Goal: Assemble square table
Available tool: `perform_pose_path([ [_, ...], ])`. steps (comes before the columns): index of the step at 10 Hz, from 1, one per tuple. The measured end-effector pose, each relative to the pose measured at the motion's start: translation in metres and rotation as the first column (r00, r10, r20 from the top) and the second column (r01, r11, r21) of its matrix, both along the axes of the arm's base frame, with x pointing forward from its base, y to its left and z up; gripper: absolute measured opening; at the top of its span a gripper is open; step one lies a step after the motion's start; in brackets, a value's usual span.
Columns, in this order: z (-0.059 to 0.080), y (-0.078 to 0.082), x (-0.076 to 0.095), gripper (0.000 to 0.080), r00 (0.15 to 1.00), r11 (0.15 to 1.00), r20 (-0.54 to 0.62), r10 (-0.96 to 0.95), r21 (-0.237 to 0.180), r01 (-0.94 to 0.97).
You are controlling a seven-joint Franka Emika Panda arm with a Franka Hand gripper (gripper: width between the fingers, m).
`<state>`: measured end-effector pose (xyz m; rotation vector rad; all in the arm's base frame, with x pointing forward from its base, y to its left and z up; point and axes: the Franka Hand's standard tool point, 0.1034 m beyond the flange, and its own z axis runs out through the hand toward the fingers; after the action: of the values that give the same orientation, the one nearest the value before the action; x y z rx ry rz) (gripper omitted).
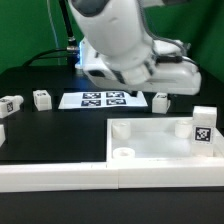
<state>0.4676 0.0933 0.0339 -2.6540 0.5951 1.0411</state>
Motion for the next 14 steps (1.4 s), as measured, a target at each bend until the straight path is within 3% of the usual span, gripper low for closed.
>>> perform_pose_path([
  [1, 0.0, 0.011, -0.002, 0.0649, 0.993, 0.993, 0.008, 0.117, -0.025, -0.117],
  [2, 0.0, 0.012, -0.002, 0.0649, 0.994, 0.994, 0.009, 0.109, -0.02, -0.109],
  [6, 0.0, 0.006, -0.001, 0.0649, 0.995, 0.995, 0.007, 0.096, -0.02, -0.095],
  [8, -0.004, 0.003, -0.012, 0.0649, 0.998, 0.999, -0.045, 0.04, 0.021, -0.039],
  [10, -0.007, 0.009, -0.015, 0.0649, 0.998, 1.0, -0.057, 0.024, 0.002, -0.024],
  [14, -0.009, 0.006, -0.016, 0.0649, 0.998, 1.0, -0.06, 0.011, 0.008, -0.011],
])
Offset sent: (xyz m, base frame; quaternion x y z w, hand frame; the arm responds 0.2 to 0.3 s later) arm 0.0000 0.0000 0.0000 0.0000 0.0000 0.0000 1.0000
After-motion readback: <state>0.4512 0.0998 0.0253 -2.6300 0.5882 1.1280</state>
